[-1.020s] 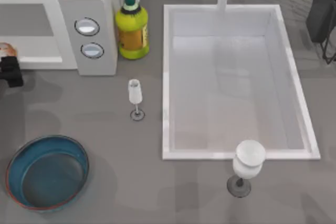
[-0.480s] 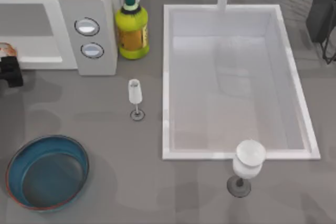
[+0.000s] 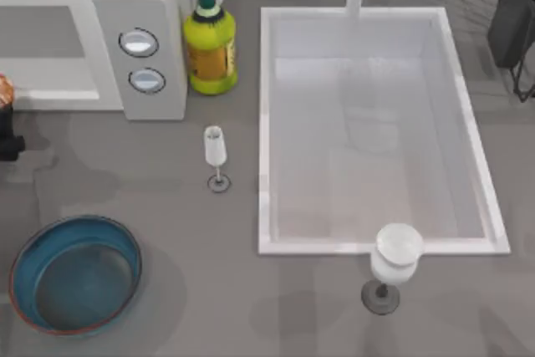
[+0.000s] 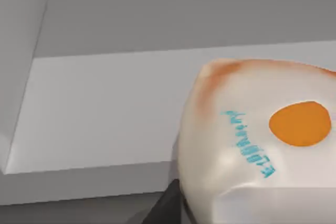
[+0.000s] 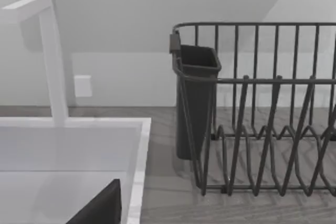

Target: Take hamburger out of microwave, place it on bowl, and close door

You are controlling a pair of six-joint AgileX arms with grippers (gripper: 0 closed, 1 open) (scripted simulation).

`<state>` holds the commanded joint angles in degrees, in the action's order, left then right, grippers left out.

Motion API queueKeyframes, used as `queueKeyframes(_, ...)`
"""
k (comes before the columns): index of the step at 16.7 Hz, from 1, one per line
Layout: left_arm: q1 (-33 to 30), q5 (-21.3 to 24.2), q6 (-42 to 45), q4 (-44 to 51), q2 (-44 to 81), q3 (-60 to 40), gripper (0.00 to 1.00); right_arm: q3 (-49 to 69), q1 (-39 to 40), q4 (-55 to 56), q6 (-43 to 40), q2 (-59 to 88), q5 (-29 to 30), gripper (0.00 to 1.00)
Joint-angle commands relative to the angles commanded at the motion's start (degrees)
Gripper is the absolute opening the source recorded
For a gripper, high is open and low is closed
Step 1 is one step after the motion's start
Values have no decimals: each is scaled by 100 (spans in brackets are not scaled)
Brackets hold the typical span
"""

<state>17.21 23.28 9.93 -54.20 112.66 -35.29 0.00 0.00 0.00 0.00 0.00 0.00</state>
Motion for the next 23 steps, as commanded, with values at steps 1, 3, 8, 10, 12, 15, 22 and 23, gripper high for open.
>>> queueKeyframes(1, 132, 168, 122, -182, -213, 385, 0, 0, 0, 0, 0, 0, 0, 100)
queueKeyframes(3, 493, 462, 317, -496, -636, 1190, 0, 0, 0, 0, 0, 0, 0, 100)
queueKeyframes(8, 1540, 847, 478, -783, -1298, 2731, 0, 0, 0, 0, 0, 0, 0, 100)
queueKeyframes(10, 1754, 873, 466, -722, -1280, 2969, 0, 0, 0, 0, 0, 0, 0, 100)
queueKeyframes(12, 1776, 874, 463, -708, -1266, 2993, 0, 0, 0, 0, 0, 0, 0, 100)
queueKeyframes(15, 1745, 867, 471, -721, -1327, 2937, 0, 0, 0, 0, 0, 0, 0, 100)
queueKeyframes(22, 1572, 696, 439, 252, -2916, 3060, 0, 0, 0, 0, 0, 0, 0, 100)
queueKeyframes(23, 1554, 681, 435, 614, -3263, 3042, 0, 0, 0, 0, 0, 0, 0, 100)
